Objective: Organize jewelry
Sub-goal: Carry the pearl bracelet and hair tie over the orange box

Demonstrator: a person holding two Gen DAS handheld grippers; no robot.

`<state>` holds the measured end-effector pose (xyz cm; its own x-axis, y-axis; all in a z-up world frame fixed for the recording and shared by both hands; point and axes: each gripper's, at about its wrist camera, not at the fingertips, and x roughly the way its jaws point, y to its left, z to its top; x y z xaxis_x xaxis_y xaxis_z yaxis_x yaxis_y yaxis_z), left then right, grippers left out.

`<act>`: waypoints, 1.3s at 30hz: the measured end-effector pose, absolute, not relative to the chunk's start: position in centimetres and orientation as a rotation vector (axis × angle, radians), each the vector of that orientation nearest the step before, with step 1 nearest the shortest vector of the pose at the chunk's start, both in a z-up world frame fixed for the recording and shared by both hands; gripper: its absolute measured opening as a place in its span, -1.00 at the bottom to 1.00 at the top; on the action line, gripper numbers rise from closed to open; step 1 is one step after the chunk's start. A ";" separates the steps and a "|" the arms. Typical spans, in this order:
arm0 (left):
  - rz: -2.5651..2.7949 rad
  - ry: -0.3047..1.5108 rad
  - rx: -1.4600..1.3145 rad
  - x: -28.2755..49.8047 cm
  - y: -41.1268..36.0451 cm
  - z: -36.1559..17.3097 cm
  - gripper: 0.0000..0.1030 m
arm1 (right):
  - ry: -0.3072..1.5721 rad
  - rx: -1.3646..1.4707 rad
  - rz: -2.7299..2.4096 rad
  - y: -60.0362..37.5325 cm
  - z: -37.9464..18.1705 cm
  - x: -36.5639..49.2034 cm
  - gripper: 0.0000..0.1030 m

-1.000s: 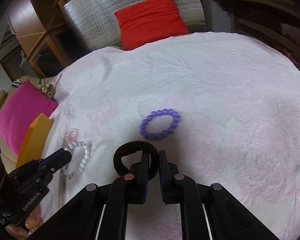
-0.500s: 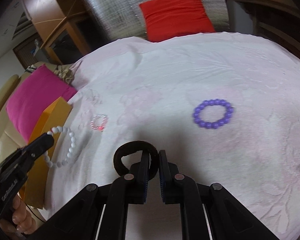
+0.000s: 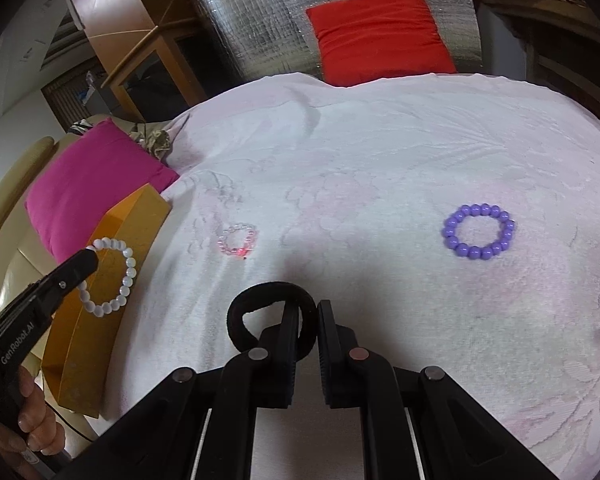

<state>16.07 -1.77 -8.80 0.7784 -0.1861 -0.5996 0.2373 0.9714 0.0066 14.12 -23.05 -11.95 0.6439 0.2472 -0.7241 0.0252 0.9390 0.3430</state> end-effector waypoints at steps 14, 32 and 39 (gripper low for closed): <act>-0.110 0.554 0.082 15.0 1.7 -7.1 -0.82 | 0.867 0.323 0.183 -19.2 -11.9 14.6 -0.80; 0.020 0.519 0.025 14.4 8.3 -6.5 -0.82 | 0.833 0.296 0.237 -15.1 -11.7 15.3 -0.80; 0.085 0.516 -0.001 15.2 10.7 -6.7 -0.82 | 0.783 0.281 0.272 -12.8 -9.1 16.2 -0.80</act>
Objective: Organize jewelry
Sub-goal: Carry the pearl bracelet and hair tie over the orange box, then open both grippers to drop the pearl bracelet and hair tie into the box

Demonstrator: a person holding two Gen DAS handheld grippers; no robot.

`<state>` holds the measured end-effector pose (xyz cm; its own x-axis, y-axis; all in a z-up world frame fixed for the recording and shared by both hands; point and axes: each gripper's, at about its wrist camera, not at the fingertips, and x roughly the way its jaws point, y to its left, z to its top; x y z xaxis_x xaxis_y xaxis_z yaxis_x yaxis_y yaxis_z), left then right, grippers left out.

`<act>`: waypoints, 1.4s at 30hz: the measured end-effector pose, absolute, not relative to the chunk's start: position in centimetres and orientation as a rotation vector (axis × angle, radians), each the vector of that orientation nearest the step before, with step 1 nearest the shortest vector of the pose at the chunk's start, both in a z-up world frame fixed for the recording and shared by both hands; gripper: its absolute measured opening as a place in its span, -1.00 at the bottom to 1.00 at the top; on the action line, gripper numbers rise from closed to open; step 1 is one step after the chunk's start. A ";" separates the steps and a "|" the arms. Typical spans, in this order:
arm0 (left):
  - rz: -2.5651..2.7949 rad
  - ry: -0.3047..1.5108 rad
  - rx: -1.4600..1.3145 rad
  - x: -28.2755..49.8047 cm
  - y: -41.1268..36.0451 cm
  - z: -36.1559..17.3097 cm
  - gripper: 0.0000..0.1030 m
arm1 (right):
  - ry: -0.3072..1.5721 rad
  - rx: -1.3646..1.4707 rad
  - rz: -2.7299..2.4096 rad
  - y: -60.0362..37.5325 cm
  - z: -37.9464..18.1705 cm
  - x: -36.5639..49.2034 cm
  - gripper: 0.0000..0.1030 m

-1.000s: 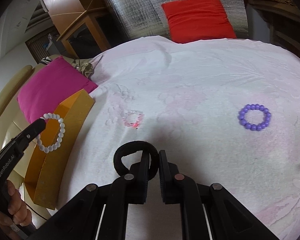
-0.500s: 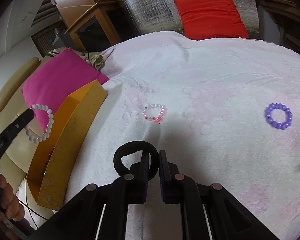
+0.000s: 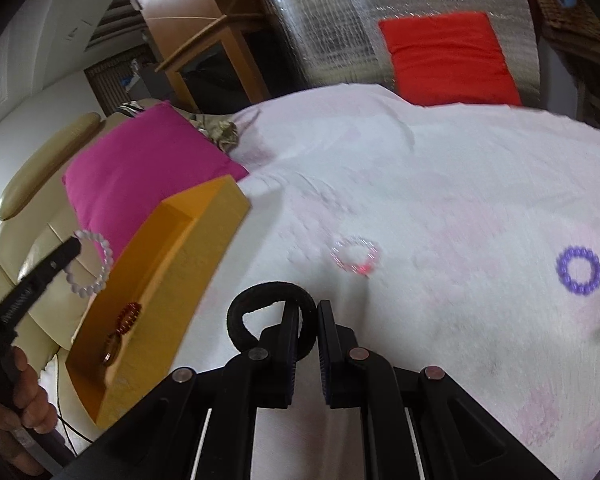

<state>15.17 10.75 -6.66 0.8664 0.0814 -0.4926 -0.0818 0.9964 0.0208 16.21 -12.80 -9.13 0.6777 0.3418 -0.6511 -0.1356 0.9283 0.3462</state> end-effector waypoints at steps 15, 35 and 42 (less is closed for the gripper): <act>0.311 0.691 -0.084 20.7 17.9 -10.8 -0.82 | 0.804 0.265 0.396 -2.4 -5.2 23.5 -0.80; 0.321 0.803 -0.116 22.2 18.3 -12.6 -0.81 | 0.906 0.172 0.308 5.9 -8.5 33.6 -0.77; 0.327 0.797 -0.111 22.4 18.4 -12.6 -0.81 | 0.934 0.238 0.299 4.9 -9.0 35.0 0.10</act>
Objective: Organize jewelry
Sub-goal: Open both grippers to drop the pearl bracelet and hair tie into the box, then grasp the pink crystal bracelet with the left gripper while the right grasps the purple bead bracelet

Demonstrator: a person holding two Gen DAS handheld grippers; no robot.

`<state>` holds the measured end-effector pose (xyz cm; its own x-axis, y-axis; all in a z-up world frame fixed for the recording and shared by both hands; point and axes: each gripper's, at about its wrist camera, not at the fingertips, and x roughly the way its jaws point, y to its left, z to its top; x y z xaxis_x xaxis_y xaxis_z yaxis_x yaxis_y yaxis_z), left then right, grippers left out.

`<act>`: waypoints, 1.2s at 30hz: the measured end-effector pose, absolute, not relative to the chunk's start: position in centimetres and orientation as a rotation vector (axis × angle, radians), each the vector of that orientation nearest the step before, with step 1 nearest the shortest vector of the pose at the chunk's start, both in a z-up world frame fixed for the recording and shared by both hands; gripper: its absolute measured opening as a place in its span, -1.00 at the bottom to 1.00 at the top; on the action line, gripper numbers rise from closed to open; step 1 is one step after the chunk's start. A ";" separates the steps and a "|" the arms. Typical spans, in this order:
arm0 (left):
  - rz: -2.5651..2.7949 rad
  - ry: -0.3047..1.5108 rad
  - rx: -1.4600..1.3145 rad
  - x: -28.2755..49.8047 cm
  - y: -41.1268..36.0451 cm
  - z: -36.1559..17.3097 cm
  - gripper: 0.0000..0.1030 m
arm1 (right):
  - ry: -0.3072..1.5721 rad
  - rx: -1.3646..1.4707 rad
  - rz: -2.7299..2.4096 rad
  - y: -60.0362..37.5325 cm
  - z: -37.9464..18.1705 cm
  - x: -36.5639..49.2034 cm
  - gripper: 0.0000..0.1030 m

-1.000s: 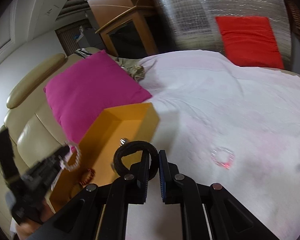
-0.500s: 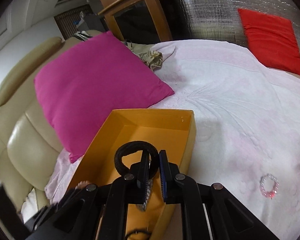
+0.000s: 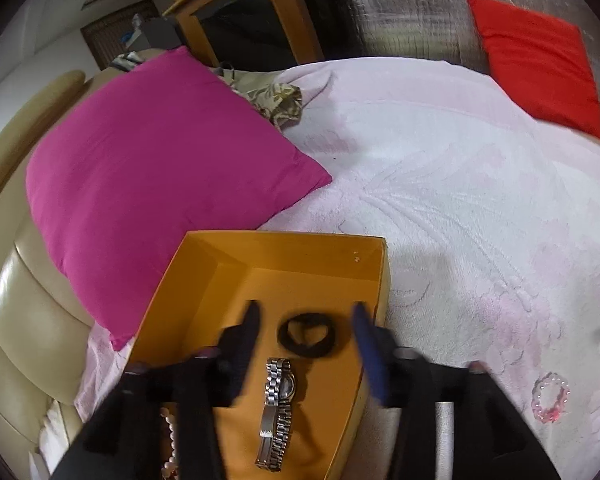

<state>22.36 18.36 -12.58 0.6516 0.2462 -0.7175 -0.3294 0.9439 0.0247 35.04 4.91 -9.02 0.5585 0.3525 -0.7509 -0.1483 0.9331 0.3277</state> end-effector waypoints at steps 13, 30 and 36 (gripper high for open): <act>0.305 0.697 -0.079 21.7 17.1 -11.0 -0.23 | 0.852 0.296 0.320 1.3 -6.8 32.8 0.10; 0.305 0.599 -0.048 20.5 14.8 -9.5 0.22 | 0.802 0.348 0.220 -11.4 -5.8 24.7 0.20; 0.296 0.481 0.037 19.2 11.9 -8.1 0.49 | 0.769 0.409 0.099 -19.7 -6.2 20.9 0.21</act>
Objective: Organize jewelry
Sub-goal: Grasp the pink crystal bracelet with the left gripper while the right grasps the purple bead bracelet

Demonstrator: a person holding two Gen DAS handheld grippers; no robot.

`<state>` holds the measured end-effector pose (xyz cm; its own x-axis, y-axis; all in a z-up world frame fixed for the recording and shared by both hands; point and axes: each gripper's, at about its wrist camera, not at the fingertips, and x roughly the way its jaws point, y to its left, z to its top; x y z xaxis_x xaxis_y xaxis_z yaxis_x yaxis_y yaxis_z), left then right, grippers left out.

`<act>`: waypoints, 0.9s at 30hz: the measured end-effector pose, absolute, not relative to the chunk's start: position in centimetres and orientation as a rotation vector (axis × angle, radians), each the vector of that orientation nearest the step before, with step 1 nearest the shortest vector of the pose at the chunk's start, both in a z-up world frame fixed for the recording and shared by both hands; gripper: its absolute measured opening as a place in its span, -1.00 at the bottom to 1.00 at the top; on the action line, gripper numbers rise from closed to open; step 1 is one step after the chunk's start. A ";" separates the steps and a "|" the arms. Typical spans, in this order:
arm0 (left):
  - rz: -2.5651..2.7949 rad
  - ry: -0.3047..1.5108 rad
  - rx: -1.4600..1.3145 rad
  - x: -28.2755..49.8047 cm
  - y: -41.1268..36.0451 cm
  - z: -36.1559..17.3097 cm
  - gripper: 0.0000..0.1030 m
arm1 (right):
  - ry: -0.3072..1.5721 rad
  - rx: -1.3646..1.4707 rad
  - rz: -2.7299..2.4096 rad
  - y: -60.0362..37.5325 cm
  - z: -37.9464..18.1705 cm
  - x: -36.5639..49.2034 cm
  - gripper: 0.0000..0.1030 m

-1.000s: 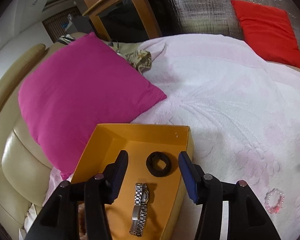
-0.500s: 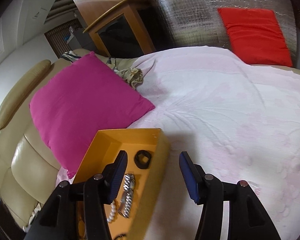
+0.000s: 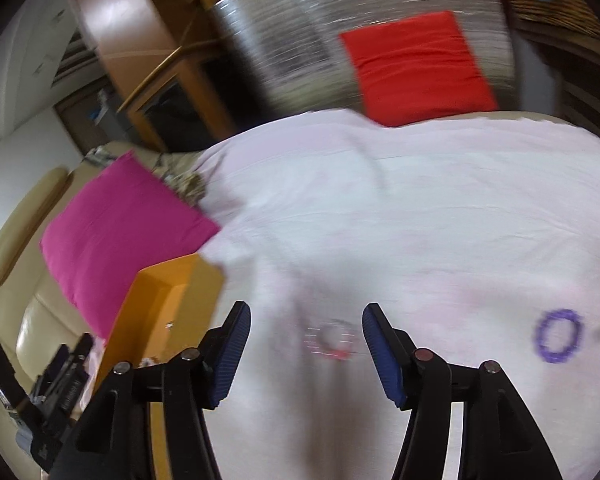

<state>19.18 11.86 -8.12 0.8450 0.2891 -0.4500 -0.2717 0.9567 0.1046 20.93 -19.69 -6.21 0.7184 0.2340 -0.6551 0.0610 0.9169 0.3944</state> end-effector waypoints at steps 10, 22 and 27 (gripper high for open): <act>0.148 0.394 0.178 18.4 3.5 -7.5 0.50 | 0.714 0.580 -0.059 -30.6 -8.3 15.9 0.27; -0.114 0.646 0.193 21.9 -4.5 -11.5 0.50 | 0.837 0.665 -0.163 -38.4 -13.5 16.6 0.27; -0.177 0.757 0.153 23.7 -5.1 -13.4 0.50 | 0.882 0.596 -0.181 -38.5 -14.9 18.2 -0.10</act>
<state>23.66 -5.15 -13.36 0.7132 -0.1043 -0.6931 0.2145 0.9739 0.0742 18.19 -38.46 -14.89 0.6325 0.0908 -0.7692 0.3860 0.8241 0.4146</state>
